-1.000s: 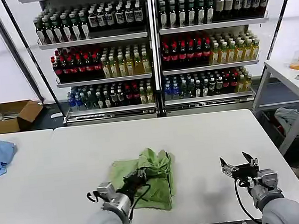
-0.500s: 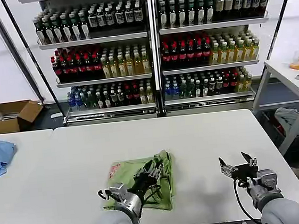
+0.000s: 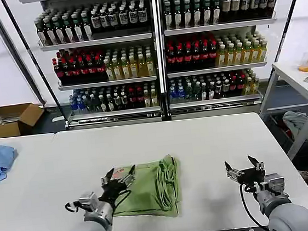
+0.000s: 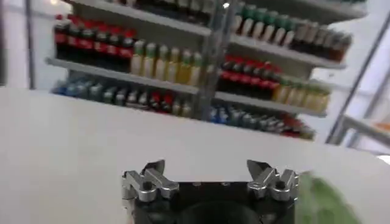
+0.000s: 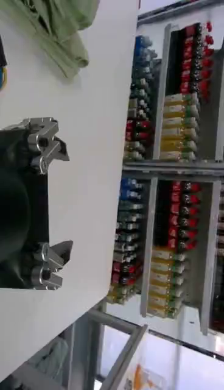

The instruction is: Fold and organize the clothes.

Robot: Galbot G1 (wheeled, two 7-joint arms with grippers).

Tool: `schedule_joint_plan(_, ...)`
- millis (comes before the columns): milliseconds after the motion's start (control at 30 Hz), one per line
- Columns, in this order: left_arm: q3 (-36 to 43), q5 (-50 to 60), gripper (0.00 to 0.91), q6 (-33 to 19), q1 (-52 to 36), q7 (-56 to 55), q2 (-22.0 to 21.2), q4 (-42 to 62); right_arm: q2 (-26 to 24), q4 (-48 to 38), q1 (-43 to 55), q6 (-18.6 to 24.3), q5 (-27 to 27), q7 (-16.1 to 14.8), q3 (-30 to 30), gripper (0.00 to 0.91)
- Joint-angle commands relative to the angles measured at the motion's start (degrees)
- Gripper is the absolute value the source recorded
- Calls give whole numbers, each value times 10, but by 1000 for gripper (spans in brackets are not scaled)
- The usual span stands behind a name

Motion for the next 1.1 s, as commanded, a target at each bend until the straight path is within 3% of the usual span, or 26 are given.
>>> schedule_joint_plan(33, -67, 26, 907, 51, 45, -10, 17, 35, 3, 0, 0, -1, -1, 1, 0, 907)
schedule_joint_plan(333, -41, -10, 907, 82, 42, 25, -3, 38, 3, 6, -11, -2, -1, 2, 13, 907)
schedule_joint_plan(600, -40, -42, 907, 71, 50, 56, -12, 28, 4, 7, -13, -1, -1, 2, 16, 907)
schedule_joint_plan(667, -40, -51, 786, 63, 44, 60, -18, 37, 5, 7, -13, -1, -1, 2, 15, 907)
schedule_joint_plan(700, -42, -62, 564, 62, 39, 62, -22, 46, 5, 7, -13, -2, -1, 3, 15, 907)
schedule_joint_plan(733, -44, -73, 423, 60, 35, 64, -26, 53, 6, 8, -14, -1, -1, 3, 15, 907)
schedule_joint_plan(767, -46, -87, 191, 59, 32, 65, -29, 58, 6, 8, -14, -2, -1, 3, 15, 907)
schedule_joint_plan(833, -51, -112, 30, 52, 28, 73, -34, 62, 5, 10, -15, -2, -1, 3, 16, 907)
schedule_joint_plan(1100, -60, -172, 20, 38, 22, 87, -48, 77, 0, 16, -25, -1, 2, 2, 26, 907)
